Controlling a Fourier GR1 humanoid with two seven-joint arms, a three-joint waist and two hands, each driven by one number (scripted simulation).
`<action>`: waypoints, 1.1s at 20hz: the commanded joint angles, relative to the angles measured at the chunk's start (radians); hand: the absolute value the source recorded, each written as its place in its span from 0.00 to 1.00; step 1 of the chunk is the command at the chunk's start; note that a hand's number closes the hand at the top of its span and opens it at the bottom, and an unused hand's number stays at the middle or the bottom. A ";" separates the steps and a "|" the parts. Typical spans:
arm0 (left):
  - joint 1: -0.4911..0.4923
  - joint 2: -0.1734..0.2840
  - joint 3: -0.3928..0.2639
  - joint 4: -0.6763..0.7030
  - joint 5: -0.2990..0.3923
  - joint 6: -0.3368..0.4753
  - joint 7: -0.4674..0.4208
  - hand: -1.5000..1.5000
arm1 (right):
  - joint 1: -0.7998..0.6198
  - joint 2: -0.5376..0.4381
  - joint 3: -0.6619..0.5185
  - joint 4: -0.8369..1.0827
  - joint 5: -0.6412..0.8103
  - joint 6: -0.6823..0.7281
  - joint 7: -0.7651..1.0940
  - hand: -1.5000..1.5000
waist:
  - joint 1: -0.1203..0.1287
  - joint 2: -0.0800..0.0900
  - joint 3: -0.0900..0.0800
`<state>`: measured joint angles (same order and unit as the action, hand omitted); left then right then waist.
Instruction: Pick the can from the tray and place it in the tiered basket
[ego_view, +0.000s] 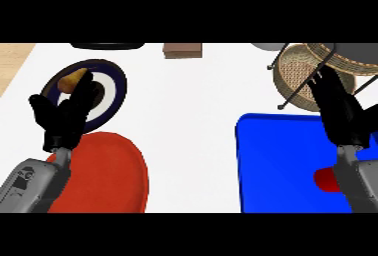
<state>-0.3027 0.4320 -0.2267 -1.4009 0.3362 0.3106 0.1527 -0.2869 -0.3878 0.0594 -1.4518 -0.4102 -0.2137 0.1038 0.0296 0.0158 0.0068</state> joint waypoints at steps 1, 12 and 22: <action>0.060 0.000 -0.018 -0.089 -0.053 0.045 0.022 0.50 | -0.025 -0.053 -0.096 0.031 -0.120 0.181 -0.028 1.00 | -0.020 -0.017 -0.006; 0.071 -0.071 -0.066 -0.097 -0.120 0.095 -0.135 0.50 | 0.057 -0.067 -0.254 0.168 -0.694 0.807 0.072 0.00 | -0.037 -0.015 0.003; 0.106 -0.135 -0.126 -0.094 -0.185 0.147 -0.177 0.50 | 0.110 -0.495 -0.499 0.297 -0.723 1.427 0.082 0.00 | -0.047 -0.012 -0.001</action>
<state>-0.2095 0.3241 -0.3240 -1.4939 0.1798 0.4338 -0.0099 -0.1702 -0.7408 -0.3504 -1.1755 -1.1915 1.0227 0.1929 -0.0184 0.0044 0.0073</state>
